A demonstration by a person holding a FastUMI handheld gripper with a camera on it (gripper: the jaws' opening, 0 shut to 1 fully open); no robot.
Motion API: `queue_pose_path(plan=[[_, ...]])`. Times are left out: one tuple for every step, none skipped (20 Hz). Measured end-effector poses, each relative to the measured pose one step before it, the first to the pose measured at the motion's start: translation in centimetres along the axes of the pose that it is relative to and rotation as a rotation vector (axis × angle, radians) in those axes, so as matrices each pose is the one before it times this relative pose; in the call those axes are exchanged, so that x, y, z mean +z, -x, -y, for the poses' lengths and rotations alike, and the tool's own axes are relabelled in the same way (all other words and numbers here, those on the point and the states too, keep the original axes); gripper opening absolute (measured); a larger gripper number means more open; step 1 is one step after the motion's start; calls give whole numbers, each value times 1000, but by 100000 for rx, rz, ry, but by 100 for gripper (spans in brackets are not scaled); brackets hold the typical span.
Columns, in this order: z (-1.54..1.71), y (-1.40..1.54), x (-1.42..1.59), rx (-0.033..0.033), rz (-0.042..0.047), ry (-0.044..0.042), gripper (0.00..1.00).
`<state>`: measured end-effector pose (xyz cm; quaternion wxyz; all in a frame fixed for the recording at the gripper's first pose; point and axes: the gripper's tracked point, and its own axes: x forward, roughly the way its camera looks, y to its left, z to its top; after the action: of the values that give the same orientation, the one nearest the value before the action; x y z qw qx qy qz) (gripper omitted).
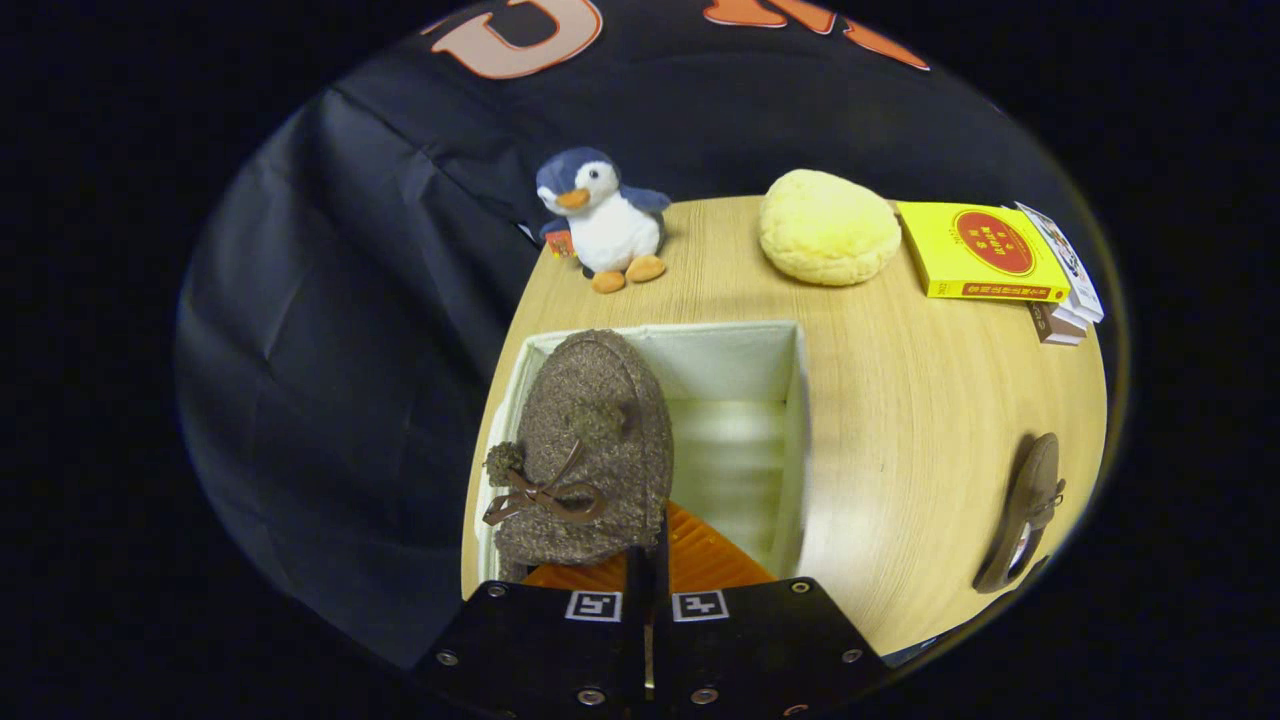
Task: Open the storage box then place both shoes into the box .Put the left shoe in first, then the right shoe, with the right side of both shoes facing outward in a uniform manner.
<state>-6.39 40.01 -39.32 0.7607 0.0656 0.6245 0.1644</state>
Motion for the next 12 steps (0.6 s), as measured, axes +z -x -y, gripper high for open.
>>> queue_pose_path(plan=[[-236,-1216,-376,-1187,-1199,-191,4],[-191,-1287,-352,-1236,-1877,-172,4],[-147,-1286,-639,-573,-2525,-666,4],[-76,-1038,-613,-1167,-3388,-250,4],[290,-992,-306,-2458,-1934,-351,4],[204,-851,-101,-2382,-1090,16,4],[-184,-876,-26,-652,-957,265,4],[-566,-307,-327,2271,-1691,-122,6],[-331,-194,-547,1787,-1680,293,16],[52,87,-714,1808,-1928,760,22],[-329,635,-318,3555,-85,273,34],[-25,1007,72,3043,1034,511,45]])
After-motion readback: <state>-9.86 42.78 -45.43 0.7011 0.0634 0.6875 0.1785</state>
